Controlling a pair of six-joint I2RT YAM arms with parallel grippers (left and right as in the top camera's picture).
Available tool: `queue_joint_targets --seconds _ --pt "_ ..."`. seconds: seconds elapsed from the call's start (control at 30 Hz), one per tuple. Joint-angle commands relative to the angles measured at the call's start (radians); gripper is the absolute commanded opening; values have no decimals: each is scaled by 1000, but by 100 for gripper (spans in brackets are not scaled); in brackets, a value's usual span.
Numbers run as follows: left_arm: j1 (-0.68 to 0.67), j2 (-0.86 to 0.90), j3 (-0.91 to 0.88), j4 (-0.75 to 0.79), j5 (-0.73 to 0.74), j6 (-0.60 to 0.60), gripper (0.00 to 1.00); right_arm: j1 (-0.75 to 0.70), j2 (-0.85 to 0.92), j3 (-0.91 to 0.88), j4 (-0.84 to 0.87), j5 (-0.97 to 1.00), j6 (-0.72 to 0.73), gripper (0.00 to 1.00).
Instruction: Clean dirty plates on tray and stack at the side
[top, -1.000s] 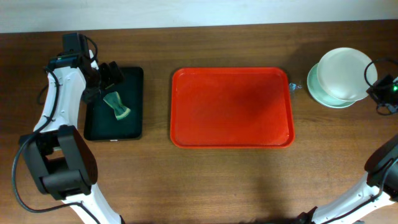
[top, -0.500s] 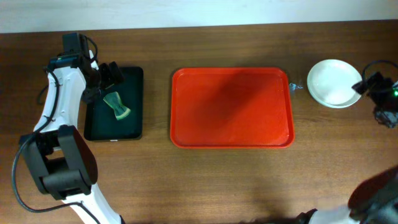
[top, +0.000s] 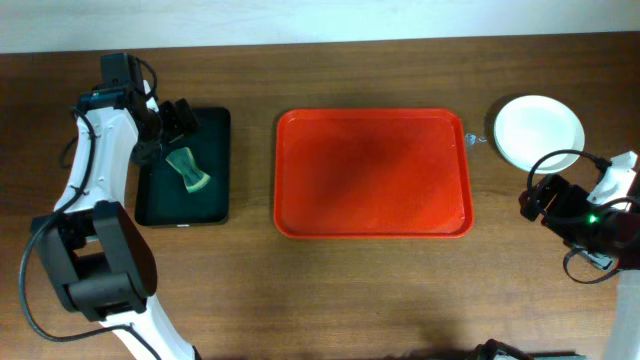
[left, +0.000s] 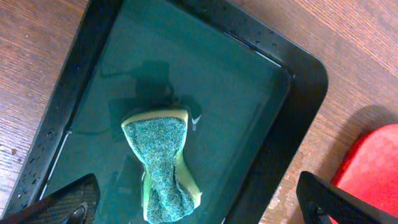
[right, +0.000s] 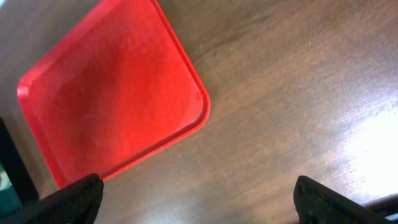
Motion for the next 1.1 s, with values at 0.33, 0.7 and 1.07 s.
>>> queue_joint_targets --seconds 0.33,0.7,1.07 --pt "-3 -11 10 -1 6 13 99 428 -877 -802 803 76 2 99" --pt "-3 -11 10 -1 6 13 99 513 -1117 -1315 1419 184 12 99" --pt "-3 -11 10 -1 6 13 99 488 -1117 -1339 1287 267 -14 98"
